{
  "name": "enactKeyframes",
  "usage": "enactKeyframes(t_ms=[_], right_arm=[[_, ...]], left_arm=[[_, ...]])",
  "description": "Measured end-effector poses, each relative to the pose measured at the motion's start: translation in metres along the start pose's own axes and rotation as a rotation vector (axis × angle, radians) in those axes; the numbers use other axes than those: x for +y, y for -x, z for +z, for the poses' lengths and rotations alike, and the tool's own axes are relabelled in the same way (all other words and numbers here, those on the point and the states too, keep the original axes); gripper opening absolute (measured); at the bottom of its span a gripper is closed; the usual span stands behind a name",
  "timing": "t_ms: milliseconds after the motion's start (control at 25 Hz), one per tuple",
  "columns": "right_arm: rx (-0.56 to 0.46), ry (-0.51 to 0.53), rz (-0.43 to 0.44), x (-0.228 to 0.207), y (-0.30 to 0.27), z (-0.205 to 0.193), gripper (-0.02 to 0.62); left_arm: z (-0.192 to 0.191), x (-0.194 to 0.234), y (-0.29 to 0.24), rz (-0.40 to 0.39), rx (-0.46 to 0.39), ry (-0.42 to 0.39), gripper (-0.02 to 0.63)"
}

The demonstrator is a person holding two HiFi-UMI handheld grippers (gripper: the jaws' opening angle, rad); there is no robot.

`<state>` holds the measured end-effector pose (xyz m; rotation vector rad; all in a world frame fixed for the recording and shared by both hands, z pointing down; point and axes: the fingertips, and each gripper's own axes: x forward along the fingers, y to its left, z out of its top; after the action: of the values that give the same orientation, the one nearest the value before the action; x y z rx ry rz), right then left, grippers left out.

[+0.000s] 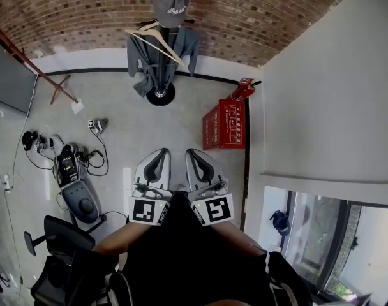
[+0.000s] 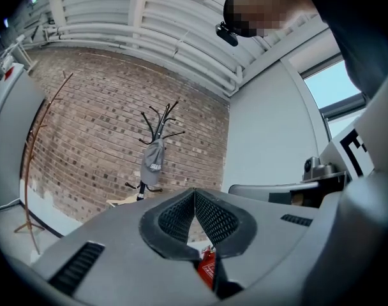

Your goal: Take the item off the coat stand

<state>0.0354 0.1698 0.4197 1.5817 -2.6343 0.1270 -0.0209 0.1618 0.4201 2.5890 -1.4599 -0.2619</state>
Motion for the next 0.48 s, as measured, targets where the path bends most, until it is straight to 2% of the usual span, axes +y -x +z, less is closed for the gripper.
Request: enactKeyframes(t_ms=[240, 480], right_arm=[[0.011, 0.011, 0.059, 0.044, -0.056, 0.008, 0.02], [0.036, -0.004, 0.093, 0.072, -0.095, 0.005, 0.02]], left_arm=[[0.024, 0.072, 0.001, 0.062, -0.032, 0.02, 0.018], [0.039, 0.116, 0.0, 0.072, -0.069, 0.022, 0.018]])
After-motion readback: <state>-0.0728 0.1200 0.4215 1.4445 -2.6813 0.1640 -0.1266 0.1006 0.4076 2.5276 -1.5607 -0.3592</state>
